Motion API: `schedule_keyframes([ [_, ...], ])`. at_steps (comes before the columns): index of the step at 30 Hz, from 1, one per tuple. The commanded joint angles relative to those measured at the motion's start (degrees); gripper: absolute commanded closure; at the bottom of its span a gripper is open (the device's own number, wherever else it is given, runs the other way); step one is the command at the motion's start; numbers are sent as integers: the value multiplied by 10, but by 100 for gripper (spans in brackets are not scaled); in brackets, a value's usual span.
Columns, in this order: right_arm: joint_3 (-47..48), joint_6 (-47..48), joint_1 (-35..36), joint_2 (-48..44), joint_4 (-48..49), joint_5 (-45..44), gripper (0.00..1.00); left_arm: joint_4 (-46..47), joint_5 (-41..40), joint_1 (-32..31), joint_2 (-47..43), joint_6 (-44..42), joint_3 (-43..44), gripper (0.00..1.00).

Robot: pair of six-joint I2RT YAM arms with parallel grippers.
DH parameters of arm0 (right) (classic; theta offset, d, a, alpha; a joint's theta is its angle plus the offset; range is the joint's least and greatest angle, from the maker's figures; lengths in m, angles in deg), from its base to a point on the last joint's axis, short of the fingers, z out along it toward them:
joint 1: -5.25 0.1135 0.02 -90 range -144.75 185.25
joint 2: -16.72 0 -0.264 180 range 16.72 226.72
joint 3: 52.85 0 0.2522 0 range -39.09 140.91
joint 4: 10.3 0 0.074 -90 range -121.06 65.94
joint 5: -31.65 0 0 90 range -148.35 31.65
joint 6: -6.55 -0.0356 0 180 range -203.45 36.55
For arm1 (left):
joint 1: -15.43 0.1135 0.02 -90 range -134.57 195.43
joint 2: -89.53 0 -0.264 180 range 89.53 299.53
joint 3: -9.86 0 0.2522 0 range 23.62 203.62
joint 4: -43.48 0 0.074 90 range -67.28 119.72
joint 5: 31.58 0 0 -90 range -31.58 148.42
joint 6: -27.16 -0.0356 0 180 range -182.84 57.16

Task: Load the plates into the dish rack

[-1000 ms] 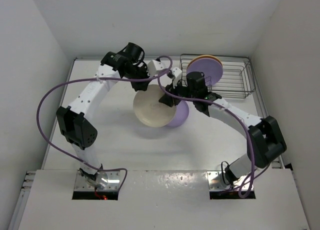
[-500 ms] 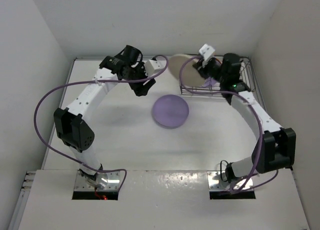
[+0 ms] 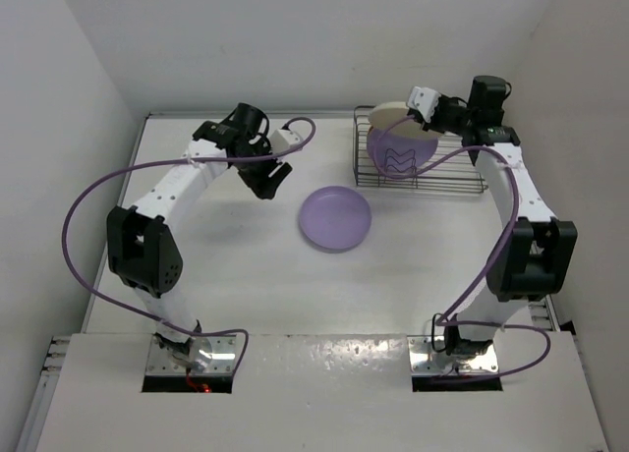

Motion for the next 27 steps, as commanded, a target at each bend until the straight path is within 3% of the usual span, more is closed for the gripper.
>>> schedule_keyframes([
  [1,19,31,-8,-1,-28,65,100,15,-6,16,-6,10,-6,33],
  [4,0,39,-8,-10,-37,85,100,15,-6,22,-1,17,-11,33],
  [25,-43,139,-13,89,19,12,100,15,-6,38,52,22,12,33],
  [26,-45,141,-12,93,32,10,74,15,-6,38,52,22,12,33],
  [27,-53,139,-13,93,44,9,56,15,-6,38,52,22,12,33],
])
